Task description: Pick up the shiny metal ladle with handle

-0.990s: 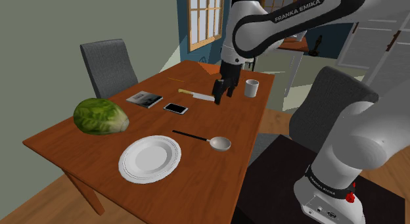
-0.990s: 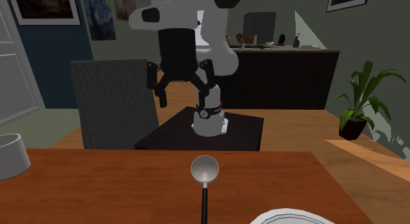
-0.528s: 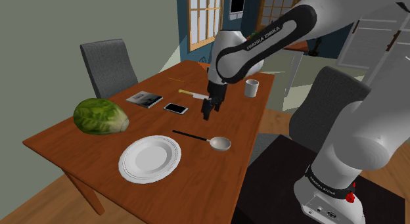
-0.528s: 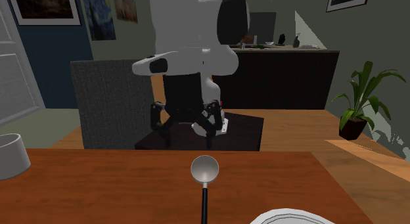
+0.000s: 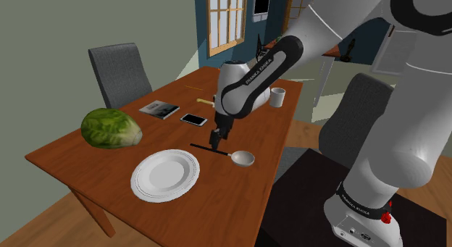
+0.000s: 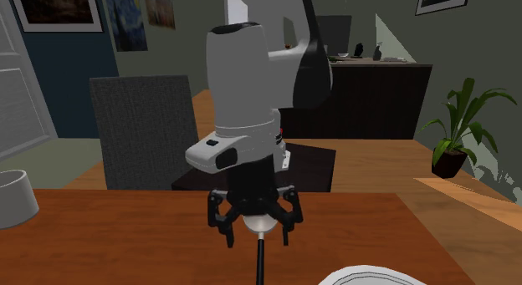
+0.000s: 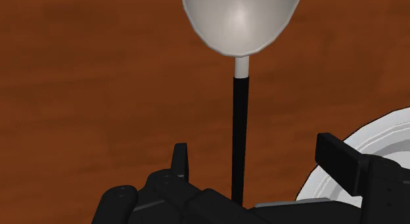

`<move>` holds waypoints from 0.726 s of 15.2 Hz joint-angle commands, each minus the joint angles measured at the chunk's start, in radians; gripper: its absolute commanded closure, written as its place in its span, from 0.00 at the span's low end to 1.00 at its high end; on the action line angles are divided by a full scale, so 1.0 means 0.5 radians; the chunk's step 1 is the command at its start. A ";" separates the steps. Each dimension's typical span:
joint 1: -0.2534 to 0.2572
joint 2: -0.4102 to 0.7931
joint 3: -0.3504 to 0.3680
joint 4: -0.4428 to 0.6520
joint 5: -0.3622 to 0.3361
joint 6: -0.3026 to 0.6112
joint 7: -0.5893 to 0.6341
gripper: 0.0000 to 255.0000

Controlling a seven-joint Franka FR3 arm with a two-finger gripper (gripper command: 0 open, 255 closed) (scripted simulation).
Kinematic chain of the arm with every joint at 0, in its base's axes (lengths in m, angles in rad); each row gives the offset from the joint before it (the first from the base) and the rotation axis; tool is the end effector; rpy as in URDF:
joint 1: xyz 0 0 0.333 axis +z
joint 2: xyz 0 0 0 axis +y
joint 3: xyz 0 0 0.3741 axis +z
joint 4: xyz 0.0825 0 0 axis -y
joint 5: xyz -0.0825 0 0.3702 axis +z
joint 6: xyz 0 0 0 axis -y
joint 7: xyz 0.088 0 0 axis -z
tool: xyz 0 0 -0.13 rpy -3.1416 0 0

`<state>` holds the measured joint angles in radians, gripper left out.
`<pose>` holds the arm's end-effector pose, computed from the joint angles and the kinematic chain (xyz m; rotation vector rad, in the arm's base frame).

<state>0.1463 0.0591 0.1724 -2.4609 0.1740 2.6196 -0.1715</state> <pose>0.4636 0.1508 0.3284 -2.9828 -0.5163 -0.1387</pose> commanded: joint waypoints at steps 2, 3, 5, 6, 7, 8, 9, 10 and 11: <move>0.011 0.098 0.008 0.016 -0.005 0.085 -0.002 0.00; 0.011 0.123 0.008 0.013 -0.005 0.113 -0.004 0.00; 0.013 0.175 0.008 0.010 -0.006 0.168 -0.008 0.00; 0.014 0.201 0.007 0.009 -0.007 0.195 -0.010 0.00; 0.015 0.243 0.007 0.009 -0.008 0.238 -0.013 0.00; 0.015 0.243 0.007 0.009 -0.008 0.238 -0.013 0.00; 0.015 0.243 0.007 0.008 -0.008 0.238 -0.013 0.00; 0.015 0.245 0.007 0.009 -0.008 0.238 -0.013 1.00; 0.014 0.245 0.006 0.010 -0.008 0.238 -0.015 1.00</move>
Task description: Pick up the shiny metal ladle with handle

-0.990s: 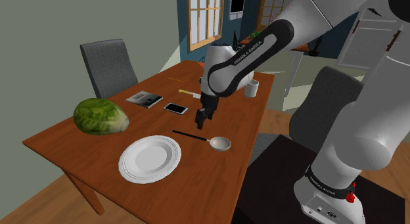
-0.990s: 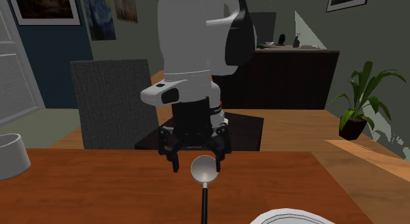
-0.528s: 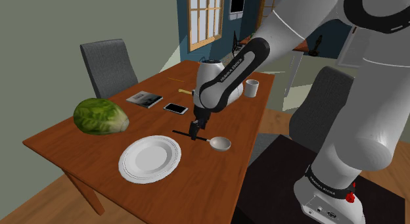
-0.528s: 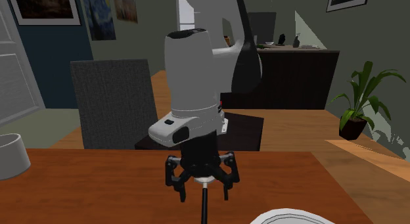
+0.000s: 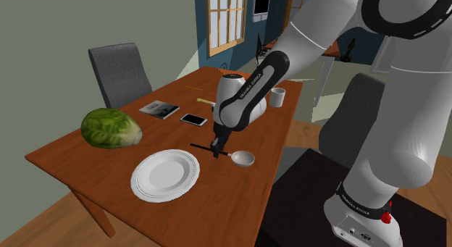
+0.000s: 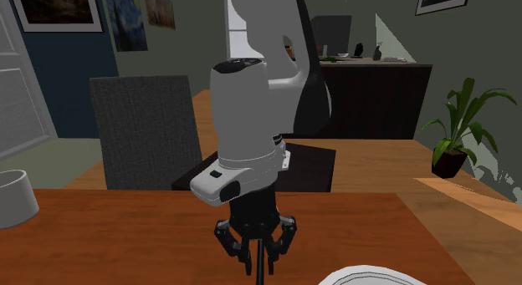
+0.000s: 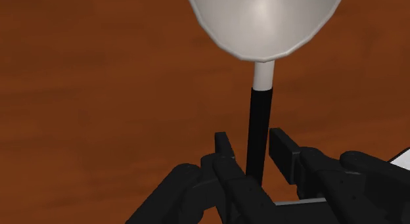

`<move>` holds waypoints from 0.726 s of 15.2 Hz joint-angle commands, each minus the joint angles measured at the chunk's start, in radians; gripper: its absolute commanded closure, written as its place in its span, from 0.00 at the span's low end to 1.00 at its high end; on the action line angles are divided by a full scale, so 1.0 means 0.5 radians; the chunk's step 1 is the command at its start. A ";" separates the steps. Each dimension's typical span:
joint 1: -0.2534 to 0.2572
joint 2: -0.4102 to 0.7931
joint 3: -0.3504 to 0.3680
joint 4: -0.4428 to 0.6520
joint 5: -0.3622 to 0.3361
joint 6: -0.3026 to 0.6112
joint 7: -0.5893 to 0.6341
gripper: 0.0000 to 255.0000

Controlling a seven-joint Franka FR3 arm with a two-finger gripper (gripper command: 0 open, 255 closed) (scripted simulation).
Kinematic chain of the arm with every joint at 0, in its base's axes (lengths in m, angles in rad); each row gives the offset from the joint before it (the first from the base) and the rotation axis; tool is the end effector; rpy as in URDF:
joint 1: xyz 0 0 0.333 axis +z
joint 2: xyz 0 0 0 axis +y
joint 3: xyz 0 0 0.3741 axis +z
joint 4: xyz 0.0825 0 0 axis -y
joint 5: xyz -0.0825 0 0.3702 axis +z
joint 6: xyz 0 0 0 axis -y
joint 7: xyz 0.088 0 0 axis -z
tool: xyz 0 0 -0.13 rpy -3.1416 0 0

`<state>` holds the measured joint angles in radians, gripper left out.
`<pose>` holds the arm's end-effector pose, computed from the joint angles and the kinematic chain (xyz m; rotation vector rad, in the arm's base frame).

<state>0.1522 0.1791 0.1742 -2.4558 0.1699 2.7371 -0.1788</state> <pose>0.4753 0.1558 0.2834 -2.9798 -0.5238 -0.1428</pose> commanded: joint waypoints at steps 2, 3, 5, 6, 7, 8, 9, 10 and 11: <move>0.002 0.005 0.003 0.000 0.000 0.002 0.000 1.00; 0.001 0.002 0.003 -0.002 0.001 0.001 -0.001 1.00; 0.002 0.005 0.002 0.001 0.000 0.002 0.000 1.00; 0.002 0.005 0.003 -0.002 0.001 0.004 -0.001 1.00; 0.001 0.001 0.003 -0.004 0.002 0.002 -0.001 1.00; 0.003 0.004 0.003 -0.002 0.000 0.003 0.002 1.00; 0.003 -0.023 0.003 -0.002 0.001 -0.024 0.004 1.00; 0.002 -0.050 0.004 -0.001 0.002 -0.051 0.006 1.00; 0.001 -0.076 0.004 0.000 0.002 -0.079 0.007 1.00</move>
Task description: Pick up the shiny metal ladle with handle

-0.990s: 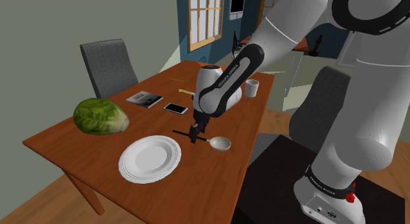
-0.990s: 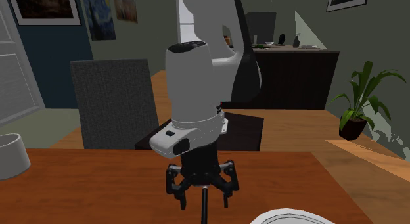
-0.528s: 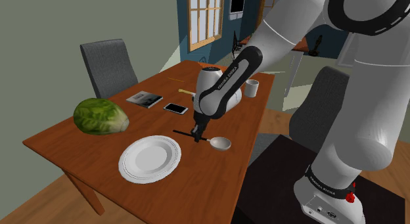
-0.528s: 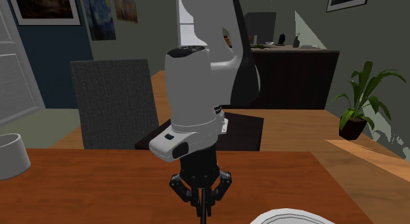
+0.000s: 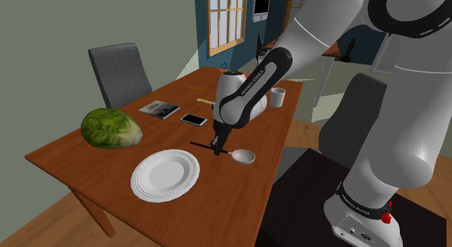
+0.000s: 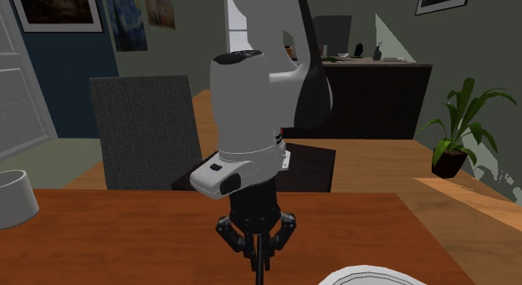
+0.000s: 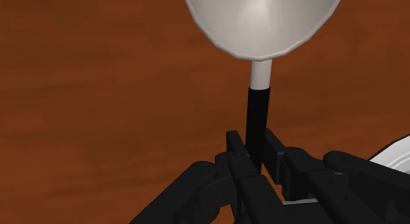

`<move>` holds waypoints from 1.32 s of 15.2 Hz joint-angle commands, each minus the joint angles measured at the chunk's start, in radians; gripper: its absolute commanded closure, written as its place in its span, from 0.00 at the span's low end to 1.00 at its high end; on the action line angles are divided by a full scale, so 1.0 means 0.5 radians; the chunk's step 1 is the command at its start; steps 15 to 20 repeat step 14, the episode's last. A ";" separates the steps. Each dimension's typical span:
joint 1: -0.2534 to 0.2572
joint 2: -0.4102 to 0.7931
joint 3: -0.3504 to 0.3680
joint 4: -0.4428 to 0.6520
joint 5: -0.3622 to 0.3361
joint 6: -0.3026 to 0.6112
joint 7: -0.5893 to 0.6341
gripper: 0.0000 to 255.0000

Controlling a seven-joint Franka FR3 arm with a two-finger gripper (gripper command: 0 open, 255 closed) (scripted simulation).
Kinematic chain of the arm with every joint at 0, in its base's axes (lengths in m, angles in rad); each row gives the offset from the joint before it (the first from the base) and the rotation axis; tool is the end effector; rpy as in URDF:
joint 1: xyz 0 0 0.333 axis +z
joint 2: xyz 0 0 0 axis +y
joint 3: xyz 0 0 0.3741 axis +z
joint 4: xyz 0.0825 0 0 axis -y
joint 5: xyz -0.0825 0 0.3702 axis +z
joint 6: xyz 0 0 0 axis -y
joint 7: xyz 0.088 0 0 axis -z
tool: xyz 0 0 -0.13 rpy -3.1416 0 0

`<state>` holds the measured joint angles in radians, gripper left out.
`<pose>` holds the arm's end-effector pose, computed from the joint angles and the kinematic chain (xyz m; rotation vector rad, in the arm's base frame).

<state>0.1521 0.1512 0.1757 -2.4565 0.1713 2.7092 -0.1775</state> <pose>0.4727 0.1562 0.2941 -2.9790 -0.5267 -0.1414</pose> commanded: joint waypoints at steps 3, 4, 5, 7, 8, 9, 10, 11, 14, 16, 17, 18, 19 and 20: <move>-0.001 -0.097 0.002 0.008 0.001 -0.106 0.011 1.00; -0.002 -0.122 0.001 0.011 0.001 -0.133 0.013 1.00; -0.003 -0.146 0.001 0.015 0.002 -0.161 0.015 1.00; -0.004 -0.194 0.001 0.023 0.002 -0.217 0.019 1.00; -0.005 -0.217 0.000 0.028 0.002 -0.245 0.021 1.00; -0.005 -0.240 0.000 0.033 0.002 -0.273 0.023 1.00; -0.006 -0.263 0.000 0.039 0.002 -0.302 0.025 1.00; -0.007 -0.285 -0.001 0.046 0.002 -0.330 0.027 1.00; -0.007 -0.310 -0.002 0.053 0.002 -0.362 0.030 1.00; -0.007 -0.310 -0.002 0.053 0.002 -0.362 0.030 1.00; -0.007 -0.310 -0.002 0.053 0.002 -0.362 0.030 1.00; -0.007 -0.310 -0.002 0.053 0.002 -0.362 0.030 1.00; -0.007 -0.310 -0.002 0.053 0.002 -0.362 0.030 1.00; -0.007 -0.310 -0.002 0.053 0.002 -0.362 0.030 1.00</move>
